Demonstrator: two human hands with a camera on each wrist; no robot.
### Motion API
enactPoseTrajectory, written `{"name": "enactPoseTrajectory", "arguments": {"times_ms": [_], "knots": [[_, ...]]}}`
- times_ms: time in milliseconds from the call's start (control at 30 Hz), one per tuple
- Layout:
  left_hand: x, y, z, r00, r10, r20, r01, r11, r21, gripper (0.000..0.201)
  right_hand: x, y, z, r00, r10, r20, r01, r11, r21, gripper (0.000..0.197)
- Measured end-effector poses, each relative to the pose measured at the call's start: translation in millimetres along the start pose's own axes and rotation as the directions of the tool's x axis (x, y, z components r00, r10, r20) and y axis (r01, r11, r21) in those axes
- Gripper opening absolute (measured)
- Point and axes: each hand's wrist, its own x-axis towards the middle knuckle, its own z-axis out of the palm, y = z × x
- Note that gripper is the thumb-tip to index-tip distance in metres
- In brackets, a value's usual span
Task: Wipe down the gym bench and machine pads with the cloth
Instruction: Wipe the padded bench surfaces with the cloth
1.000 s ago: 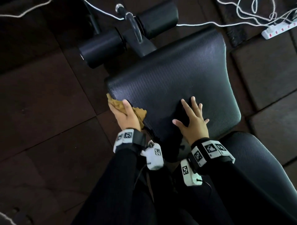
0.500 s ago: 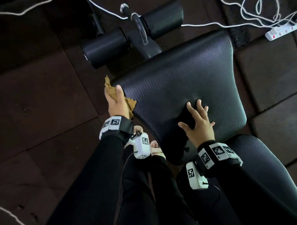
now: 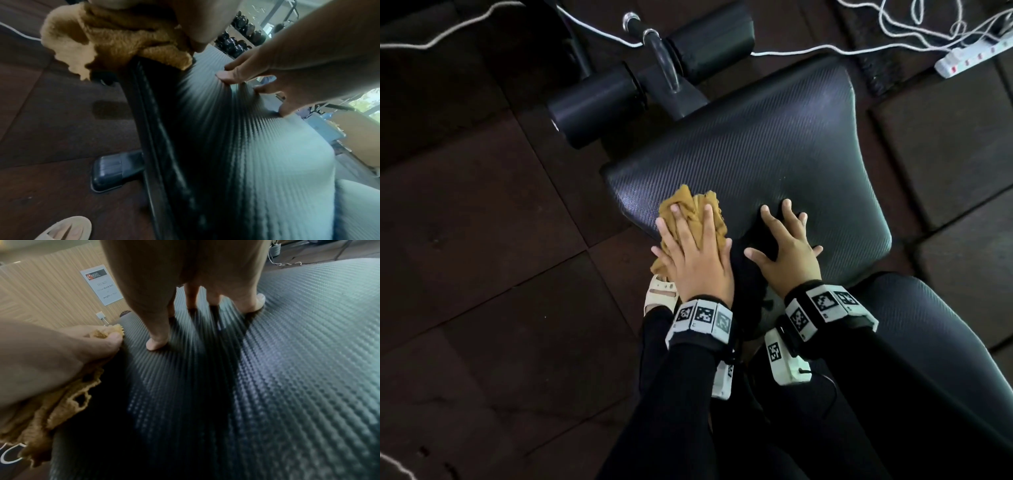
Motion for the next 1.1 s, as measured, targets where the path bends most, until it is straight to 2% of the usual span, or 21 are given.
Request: {"name": "enactPoseTrajectory", "arguments": {"times_ms": [167, 300, 400, 500, 633, 900, 1100], "knots": [[7, -11, -7, 0.998, 0.044, 0.038, -0.045, 0.998, 0.032, 0.061, -1, -3, -5, 0.999, -0.003, 0.039, 0.005, 0.999, -0.045, 0.075], [18, -15, -26, 0.992, 0.05, 0.12, -0.044, 0.998, -0.051, 0.063, -4, -4, -21, 0.994, -0.017, 0.105, 0.023, 0.998, -0.056, 0.071], [19, -9, -51, 0.995, 0.043, 0.095, -0.028, 0.987, -0.159, 0.069, -14, -5, -36, 0.994, -0.051, 0.097, 0.051, 0.999, 0.0, 0.066], [13, 1, -76, 0.994, 0.093, 0.059, -0.073, 0.956, -0.285, 0.055, -31, -8, -52, 0.988, -0.098, 0.123, 0.091, 0.994, 0.057, 0.062], [5, 11, -113, 0.99, 0.074, 0.122, -0.028, 0.94, -0.339, 0.048, -61, -12, -73, 0.979, -0.123, 0.162, 0.099, 0.983, 0.153, 0.052], [-20, 29, -185, 0.963, 0.16, 0.216, -0.077, 0.935, -0.347, 0.041, -117, -26, -121, 0.98, -0.142, 0.142, 0.103, 0.963, 0.25, 0.042], [-43, 44, -222, 0.947, 0.191, 0.258, -0.093, 0.932, -0.349, 0.038, -142, -42, -160, 0.976, -0.208, 0.063, 0.186, 0.949, 0.253, 0.04]]}}
